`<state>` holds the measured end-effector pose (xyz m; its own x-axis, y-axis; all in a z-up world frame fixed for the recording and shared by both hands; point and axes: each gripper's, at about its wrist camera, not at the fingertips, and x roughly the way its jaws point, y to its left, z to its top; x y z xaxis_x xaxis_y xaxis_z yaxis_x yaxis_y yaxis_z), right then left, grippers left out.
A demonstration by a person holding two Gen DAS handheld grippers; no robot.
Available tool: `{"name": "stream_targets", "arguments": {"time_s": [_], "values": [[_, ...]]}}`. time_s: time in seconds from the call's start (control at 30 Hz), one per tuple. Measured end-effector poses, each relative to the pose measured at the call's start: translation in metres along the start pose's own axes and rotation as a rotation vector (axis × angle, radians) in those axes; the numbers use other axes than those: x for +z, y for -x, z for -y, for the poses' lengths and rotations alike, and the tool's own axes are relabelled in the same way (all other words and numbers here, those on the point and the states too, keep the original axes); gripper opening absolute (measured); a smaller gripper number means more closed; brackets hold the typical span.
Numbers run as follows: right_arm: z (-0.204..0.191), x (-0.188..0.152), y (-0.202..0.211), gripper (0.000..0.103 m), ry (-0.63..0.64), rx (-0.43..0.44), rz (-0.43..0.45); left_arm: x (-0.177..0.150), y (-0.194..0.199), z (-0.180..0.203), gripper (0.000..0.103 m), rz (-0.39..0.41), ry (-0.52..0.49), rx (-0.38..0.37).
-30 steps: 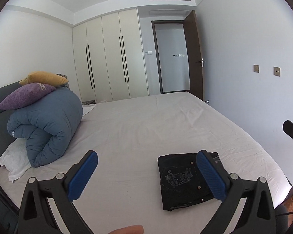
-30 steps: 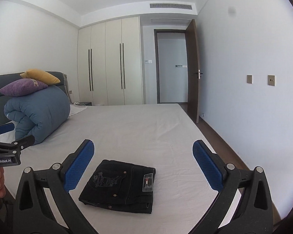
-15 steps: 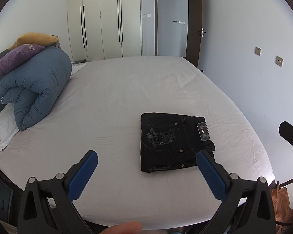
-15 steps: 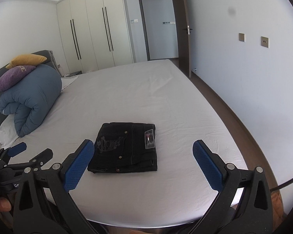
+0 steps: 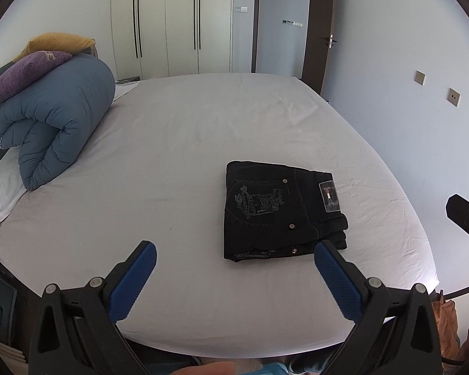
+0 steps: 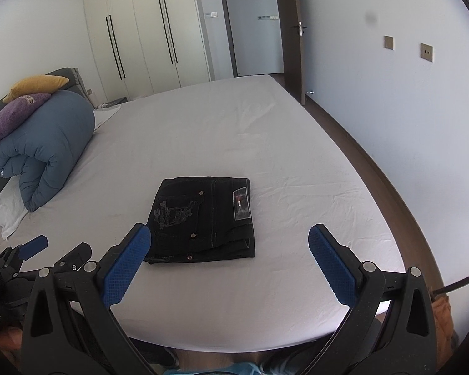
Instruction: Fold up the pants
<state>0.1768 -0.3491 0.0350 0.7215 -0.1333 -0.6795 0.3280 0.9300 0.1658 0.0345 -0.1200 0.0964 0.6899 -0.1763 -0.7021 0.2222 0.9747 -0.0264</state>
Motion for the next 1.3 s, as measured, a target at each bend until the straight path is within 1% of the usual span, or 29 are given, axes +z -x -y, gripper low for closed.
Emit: {"name": "stream_targets", "arguments": {"time_s": [0.3,1.03,1.3], "values": [[-0.006,-0.001,-0.012,0.103,0.017,0.015,-0.027,-0.001,-0.007,-0.003,0.103,-0.02,0.013,0.0],[-0.009,-0.007,-0.03,0.103,0.008,0.025,-0.062,-0.003,-0.01,-0.006,0.103,-0.026,0.017,0.002],[-0.009,-0.01,-0.036,0.103,0.006,0.027,-0.07,-0.008,-0.011,-0.007,0.103,-0.032,0.014,0.003]]}}
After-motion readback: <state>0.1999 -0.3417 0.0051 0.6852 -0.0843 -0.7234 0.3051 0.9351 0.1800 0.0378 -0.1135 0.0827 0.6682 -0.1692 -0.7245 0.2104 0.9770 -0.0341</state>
